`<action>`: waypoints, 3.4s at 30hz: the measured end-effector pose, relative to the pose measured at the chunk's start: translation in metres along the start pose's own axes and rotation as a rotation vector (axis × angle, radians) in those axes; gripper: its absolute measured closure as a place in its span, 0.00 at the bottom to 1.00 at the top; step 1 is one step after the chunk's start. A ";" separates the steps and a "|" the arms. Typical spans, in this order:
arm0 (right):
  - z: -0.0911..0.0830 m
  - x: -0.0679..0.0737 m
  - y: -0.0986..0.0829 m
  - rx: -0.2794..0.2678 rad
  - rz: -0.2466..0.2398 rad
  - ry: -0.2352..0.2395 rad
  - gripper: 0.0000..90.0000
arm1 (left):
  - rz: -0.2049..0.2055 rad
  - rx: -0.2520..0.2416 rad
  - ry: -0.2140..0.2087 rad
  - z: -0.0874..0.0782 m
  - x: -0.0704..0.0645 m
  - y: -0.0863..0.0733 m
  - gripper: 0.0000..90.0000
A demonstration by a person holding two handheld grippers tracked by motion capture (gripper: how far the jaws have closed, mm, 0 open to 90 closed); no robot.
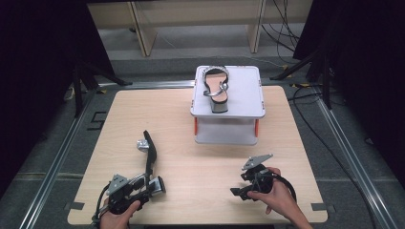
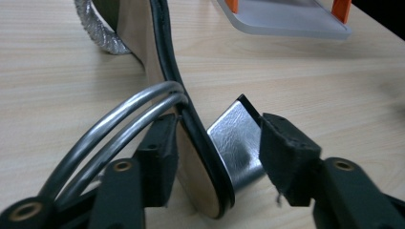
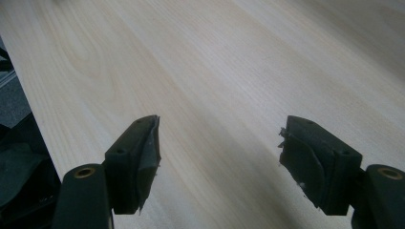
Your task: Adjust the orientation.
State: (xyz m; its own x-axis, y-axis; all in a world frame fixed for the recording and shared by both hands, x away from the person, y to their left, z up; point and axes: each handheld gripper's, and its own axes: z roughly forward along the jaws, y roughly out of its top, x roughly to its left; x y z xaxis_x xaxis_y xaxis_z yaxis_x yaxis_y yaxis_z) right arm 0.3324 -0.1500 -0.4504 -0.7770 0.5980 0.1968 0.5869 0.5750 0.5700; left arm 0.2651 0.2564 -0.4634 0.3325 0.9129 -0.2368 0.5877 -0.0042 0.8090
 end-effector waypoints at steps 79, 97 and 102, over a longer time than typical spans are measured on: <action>-0.015 -0.005 0.002 -0.065 0.012 0.002 0.37 | 0.279 0.025 -0.256 0.057 -0.085 0.008 0.94; -0.020 0.005 0.063 -0.129 -0.091 -0.020 0.37 | 0.166 0.076 -0.166 0.003 -0.062 -0.019 0.31; -0.010 0.020 0.090 -0.111 -0.117 0.012 0.33 | 0.154 0.088 -0.117 -0.006 -0.049 -0.025 0.30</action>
State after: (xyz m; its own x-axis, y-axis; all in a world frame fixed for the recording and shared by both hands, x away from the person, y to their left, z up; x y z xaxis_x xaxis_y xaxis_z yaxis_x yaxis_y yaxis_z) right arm 0.3674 -0.0920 -0.3868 -0.8415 0.5236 0.1334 0.4642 0.5742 0.6744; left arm 0.2291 0.2141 -0.4686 0.5034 0.8453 -0.1788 0.5838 -0.1802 0.7917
